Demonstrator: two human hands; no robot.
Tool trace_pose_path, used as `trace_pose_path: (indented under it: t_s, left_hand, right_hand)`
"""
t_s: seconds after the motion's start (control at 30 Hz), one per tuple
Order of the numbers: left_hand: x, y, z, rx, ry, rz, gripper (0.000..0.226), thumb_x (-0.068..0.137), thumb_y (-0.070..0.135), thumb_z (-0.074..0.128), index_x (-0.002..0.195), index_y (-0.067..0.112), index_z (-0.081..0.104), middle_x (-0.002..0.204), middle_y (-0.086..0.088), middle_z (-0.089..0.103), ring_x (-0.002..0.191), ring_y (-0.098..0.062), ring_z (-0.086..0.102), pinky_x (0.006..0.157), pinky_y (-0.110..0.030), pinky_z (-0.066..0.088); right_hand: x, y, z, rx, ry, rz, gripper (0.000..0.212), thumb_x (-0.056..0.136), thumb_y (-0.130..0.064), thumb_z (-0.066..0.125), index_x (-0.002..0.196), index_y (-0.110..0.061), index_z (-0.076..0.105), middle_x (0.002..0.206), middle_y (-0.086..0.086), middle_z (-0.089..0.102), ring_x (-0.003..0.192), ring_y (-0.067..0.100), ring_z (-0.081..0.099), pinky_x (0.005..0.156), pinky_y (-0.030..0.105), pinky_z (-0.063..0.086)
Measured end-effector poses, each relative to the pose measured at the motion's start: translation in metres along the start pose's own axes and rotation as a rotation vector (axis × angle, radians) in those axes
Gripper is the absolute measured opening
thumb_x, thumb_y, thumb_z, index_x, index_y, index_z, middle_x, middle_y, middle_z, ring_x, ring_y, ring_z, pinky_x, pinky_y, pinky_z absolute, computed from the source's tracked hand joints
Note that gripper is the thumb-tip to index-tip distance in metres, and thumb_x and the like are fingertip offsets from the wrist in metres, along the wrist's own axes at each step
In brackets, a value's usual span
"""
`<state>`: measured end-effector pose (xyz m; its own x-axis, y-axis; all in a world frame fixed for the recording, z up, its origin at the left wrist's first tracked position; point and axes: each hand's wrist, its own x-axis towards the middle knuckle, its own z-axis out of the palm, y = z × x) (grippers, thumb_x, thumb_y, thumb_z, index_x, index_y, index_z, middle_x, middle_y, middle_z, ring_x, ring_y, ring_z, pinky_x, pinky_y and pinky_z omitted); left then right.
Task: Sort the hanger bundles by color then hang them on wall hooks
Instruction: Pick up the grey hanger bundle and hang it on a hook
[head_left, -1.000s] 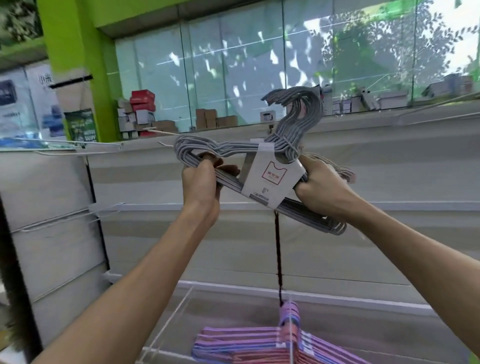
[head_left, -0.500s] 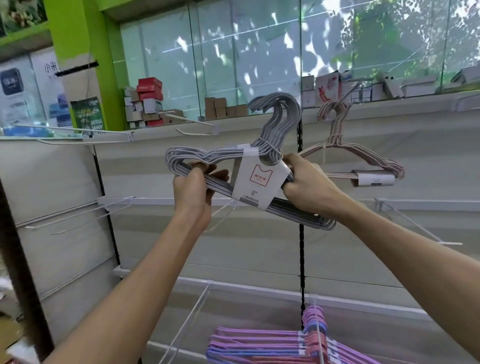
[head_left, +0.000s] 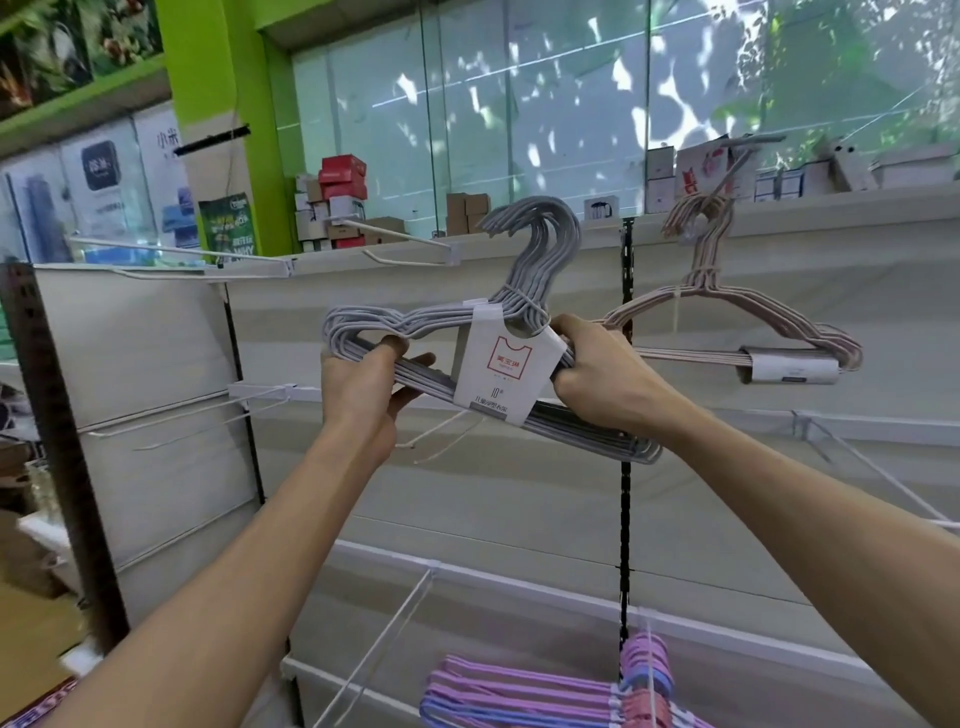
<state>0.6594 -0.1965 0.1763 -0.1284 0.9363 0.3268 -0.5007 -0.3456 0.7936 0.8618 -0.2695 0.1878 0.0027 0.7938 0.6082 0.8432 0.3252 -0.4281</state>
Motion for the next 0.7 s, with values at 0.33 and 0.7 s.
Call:
trace_pose_path:
  t_s: [0.33,0.7]
  left_hand:
    - [0.073,0.001,-0.02,-0.011,-0.046,-0.027,0.057,0.087,-0.013,0.054,0.136,0.013,0.044,0.09,-0.016,0.065,0.081,-0.039,0.074,0.069,-0.053,0.061]
    - [0.158,-0.012,-0.038,-0.085,-0.136,-0.169,0.018,0.09,-0.01,0.051,0.101,0.003,0.057,0.076,-0.014,0.057,0.078,-0.041,0.07,0.069,-0.055,0.06]
  right_hand:
    - [0.065,-0.009,0.024,-0.085,0.011,0.012,0.034,0.088,-0.008,0.051,0.119,-0.015,0.062,0.105,0.008,0.07,0.081,0.026,0.058,0.063,0.031,0.042]
    - [0.142,-0.017,0.056,-0.182,0.007,0.058,0.031,0.086,-0.006,0.054,0.112,-0.016,0.069,0.085,0.0,0.066,0.076,0.017,0.062,0.056,0.026,0.044]
